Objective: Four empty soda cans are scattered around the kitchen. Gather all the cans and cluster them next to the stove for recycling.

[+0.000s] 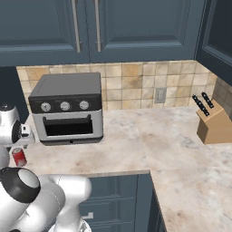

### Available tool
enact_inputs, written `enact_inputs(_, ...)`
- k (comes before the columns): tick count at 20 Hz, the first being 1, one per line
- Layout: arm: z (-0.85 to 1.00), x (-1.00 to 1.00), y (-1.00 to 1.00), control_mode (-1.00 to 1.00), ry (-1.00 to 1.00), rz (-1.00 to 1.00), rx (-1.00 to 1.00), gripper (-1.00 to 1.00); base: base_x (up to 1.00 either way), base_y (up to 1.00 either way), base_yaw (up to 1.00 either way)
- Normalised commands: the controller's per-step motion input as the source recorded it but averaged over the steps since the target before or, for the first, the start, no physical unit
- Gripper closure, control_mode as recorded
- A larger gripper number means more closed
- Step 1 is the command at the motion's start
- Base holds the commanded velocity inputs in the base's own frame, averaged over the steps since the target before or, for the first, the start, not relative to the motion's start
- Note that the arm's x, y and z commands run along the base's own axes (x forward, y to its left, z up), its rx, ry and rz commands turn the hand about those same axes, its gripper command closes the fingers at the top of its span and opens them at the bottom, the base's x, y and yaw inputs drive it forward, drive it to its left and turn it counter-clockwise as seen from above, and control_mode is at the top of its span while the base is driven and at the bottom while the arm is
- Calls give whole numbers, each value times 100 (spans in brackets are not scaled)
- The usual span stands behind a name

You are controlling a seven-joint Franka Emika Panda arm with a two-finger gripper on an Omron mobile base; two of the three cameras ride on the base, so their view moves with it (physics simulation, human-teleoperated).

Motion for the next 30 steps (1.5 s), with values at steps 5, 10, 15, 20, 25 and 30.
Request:
enact_inputs(5, -16, 0, 4, -100, 0, 0, -6, -100, 0, 0, 0)
enact_inputs(10, -18, 0, 0, -100, 0, 0, -6, -100, 0, 0, 0)
enact_inputs(15, -8, 0, 0, -100, 0, 0, -2, -100, 0, 0, 0)
enact_inputs(20, -24, 5, 0, -100, 0, 0, -2, -100, 0, 0, 0)
enact_inputs(25, -5, 10, 0, -100, 0, 0, 0, -100, 0, 0, 0)
enact_inputs(30, -2, 0, 0, -100, 0, 0, 0, -100, 0, 0, 0)
